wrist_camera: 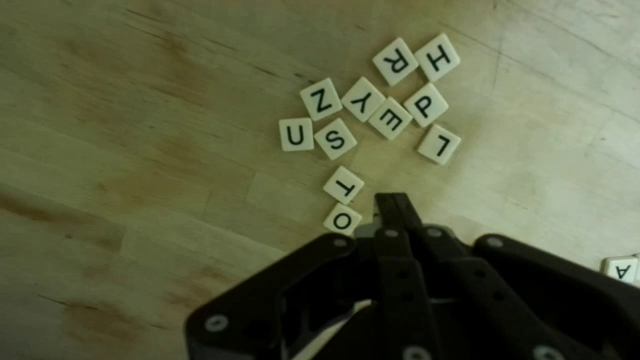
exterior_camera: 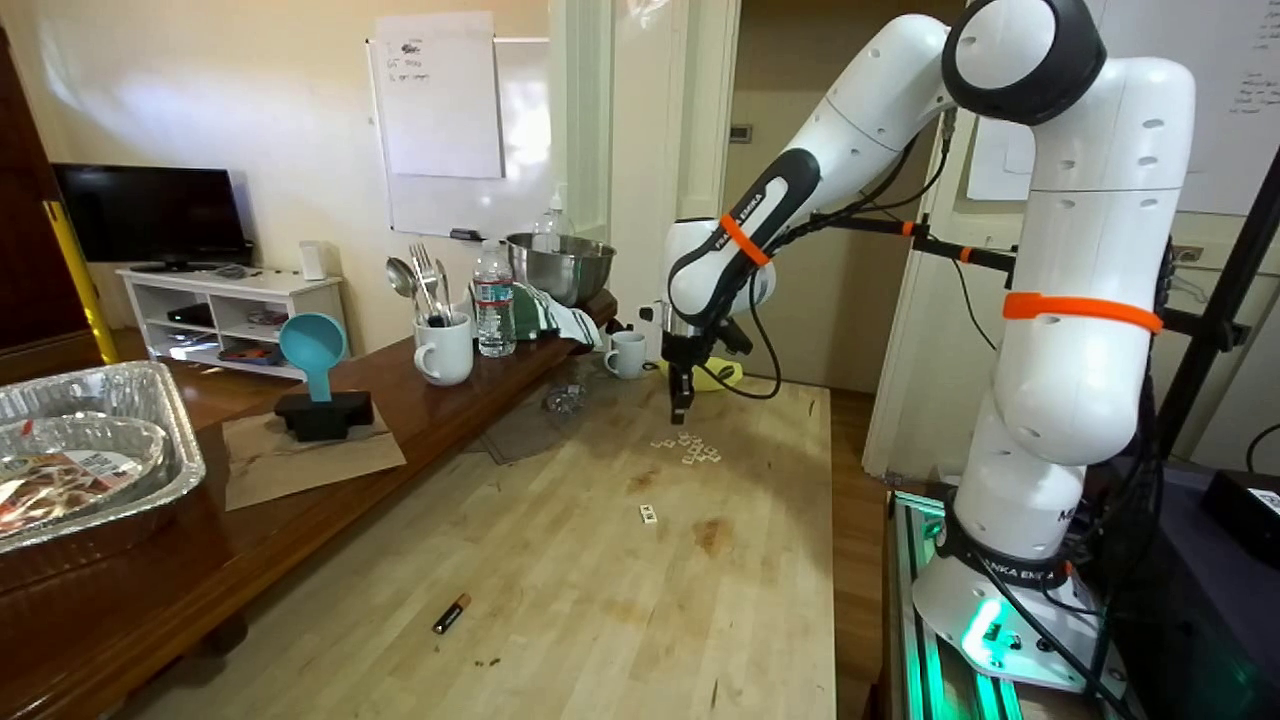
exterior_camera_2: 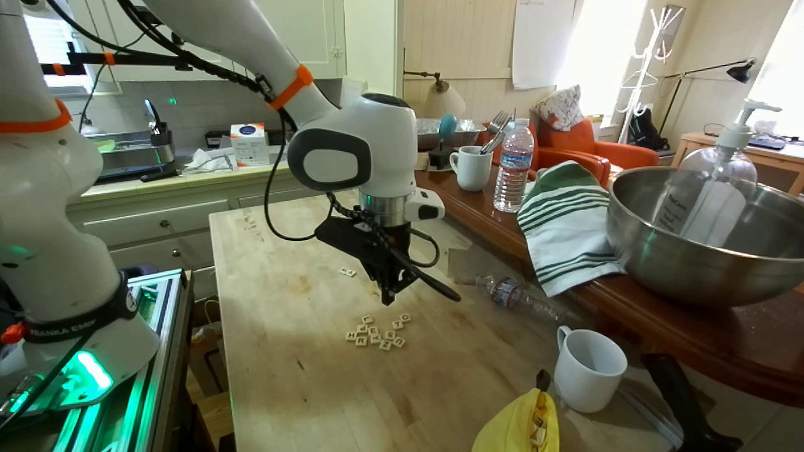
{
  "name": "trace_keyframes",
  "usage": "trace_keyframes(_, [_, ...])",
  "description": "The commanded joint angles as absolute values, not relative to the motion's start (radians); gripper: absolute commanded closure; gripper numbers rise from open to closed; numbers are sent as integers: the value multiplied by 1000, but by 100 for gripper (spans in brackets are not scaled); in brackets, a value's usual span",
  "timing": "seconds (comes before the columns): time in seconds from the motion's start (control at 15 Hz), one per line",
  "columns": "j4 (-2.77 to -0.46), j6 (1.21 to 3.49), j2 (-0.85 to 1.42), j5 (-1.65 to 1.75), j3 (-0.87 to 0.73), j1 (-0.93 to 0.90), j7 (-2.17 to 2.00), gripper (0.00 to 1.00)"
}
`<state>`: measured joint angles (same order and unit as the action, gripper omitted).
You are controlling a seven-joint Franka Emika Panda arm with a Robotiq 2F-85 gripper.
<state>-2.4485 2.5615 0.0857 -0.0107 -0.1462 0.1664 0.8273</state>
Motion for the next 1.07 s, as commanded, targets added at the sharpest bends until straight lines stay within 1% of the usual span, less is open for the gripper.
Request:
trace_keyframes(0.0, [-2442,2560,91,-8,-139,178,832,99])
trace_keyframes(0.53, [-2425,2573,121,55,-138,184,914,100])
trace_keyframes(1.0, [-2406,2582,162,-39,-122,208,1138,100])
